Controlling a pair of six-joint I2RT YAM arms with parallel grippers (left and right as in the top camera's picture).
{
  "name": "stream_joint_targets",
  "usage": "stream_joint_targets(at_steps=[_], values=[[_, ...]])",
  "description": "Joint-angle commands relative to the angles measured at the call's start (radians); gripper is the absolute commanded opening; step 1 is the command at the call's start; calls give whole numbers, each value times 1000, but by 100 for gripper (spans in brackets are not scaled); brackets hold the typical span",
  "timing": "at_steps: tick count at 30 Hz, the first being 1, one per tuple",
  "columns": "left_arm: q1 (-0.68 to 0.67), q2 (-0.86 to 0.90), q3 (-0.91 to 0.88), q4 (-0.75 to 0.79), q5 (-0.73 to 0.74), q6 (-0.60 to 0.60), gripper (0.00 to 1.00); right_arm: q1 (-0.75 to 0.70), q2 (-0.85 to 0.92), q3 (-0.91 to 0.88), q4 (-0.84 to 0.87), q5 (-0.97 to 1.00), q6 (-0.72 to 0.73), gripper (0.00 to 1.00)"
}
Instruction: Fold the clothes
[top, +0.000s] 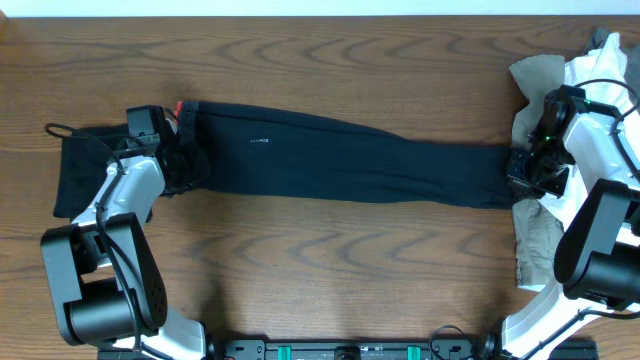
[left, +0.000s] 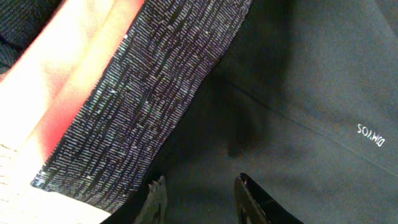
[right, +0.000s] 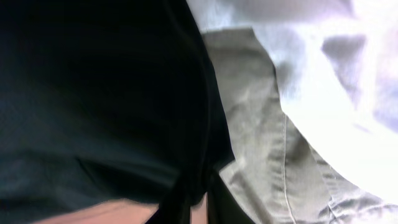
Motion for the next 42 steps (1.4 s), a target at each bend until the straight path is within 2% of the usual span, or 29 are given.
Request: stream_joint_targets(at_steps=[1, 6, 11, 14, 16, 27, 34, 36, 38, 42], values=[[0, -2, 13, -6, -6, 14, 38, -10, -13, -6, -13, -3, -10, 17], [0, -2, 13, -7, -6, 14, 39, -10, -13, -6, -12, 22, -10, 31], [0, -2, 13, -6, -6, 14, 39, -16, -13, -5, 46, 50, -9, 37], [0, -2, 13, -8, -6, 14, 39, -26, -13, -5, 102, 49, -10, 49], [0, -2, 13, -10, -6, 14, 38, -34, -13, -5, 130, 49, -10, 50], [0, -2, 13, -11, -6, 14, 38, -35, 30, -31, 184, -95, -37, 45], [0, -2, 13, -11, -6, 14, 39, -28, 98, -38, 197, -98, -41, 44], [0, -2, 13, -11, -6, 14, 38, -28, 107, -39, 200, -99, -47, 37], [0, -2, 13, -11, -6, 14, 39, -28, 107, -39, 204, -113, -63, 23], [0, -2, 13, -11, -6, 14, 39, -28, 106, -38, 210, -124, -63, 22]])
